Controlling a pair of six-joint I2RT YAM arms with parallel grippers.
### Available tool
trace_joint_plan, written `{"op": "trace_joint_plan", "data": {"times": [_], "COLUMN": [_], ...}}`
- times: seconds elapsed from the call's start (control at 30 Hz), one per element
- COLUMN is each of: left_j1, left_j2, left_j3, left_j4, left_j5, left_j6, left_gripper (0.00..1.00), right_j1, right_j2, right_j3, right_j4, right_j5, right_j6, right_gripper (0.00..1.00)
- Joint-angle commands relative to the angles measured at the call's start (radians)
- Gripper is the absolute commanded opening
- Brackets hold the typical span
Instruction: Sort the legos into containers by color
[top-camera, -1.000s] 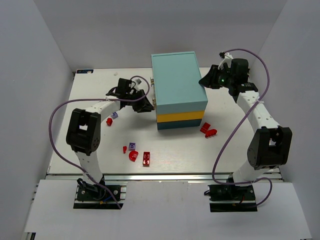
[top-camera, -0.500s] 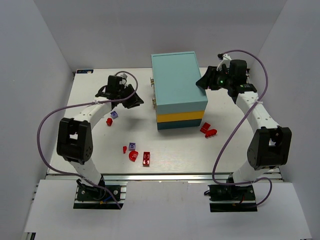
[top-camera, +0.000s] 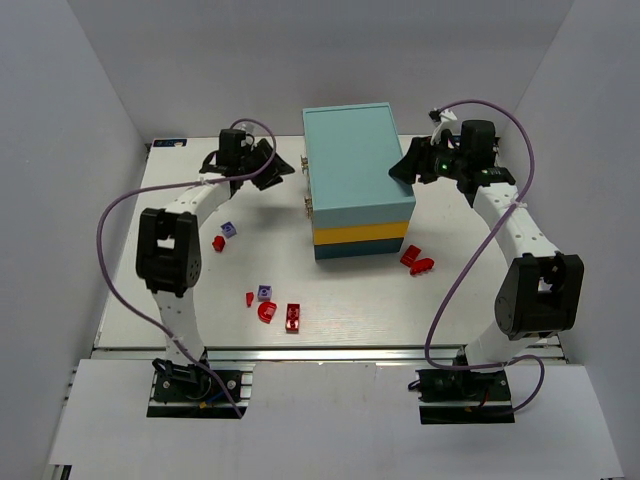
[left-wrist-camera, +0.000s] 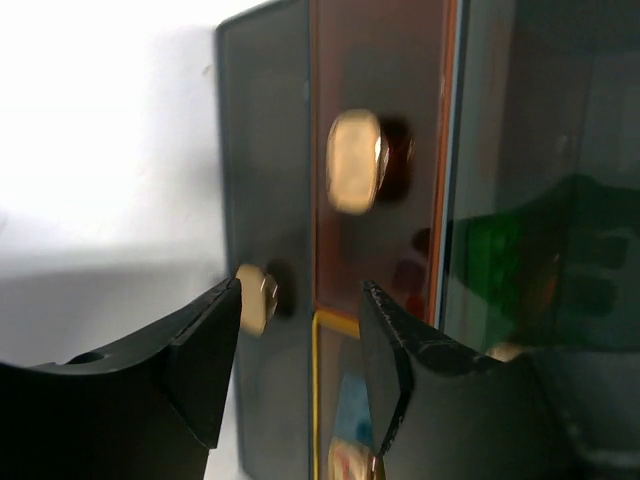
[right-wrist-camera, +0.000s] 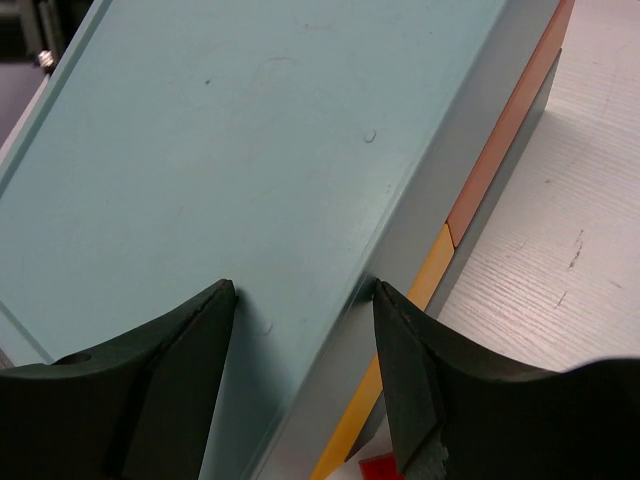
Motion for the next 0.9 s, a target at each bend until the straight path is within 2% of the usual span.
{"op": "trace_joint_plan", "data": {"times": [0.0, 0.13, 0.37, 0.7, 0.87], "left_j1": [0.006, 0.015, 0.015, 0.015, 0.015], "left_j2": [0.070, 0.173, 0.246, 0.240, 0.276], "left_j3": [0.129, 0.191, 0.226, 0.131, 0.135], "left_j4": [0.069, 0.130, 0.291, 0.495, 0.555], "left_j5": [0.093, 0.147, 0.236, 0.282, 0.334], "left_j6": [-0.029, -0.082, -0.175, -0.278, -0.338], "left_gripper": [0.60, 0.61, 0.61, 0.58, 0.57], "right_j1": [-0.001, -0.001, -0.004, -0.001, 0.001], "right_j2": [0.004, 0.012, 0.017, 0.021, 0.032], "right_j3": [0.008, 0.019, 0.016, 0.008, 0.016], "right_j4": [-0.038, -0.049, -0.059, -0.061, -0.061], "right_j5": [-0.094, -0.109, -0.106, -0.102, -0.106], "right_j6": [-0.066, -0.081, -0.083, -0.126, -0.123], "right_gripper": [0.63, 0.63, 0.63, 0.62, 0.62]}}
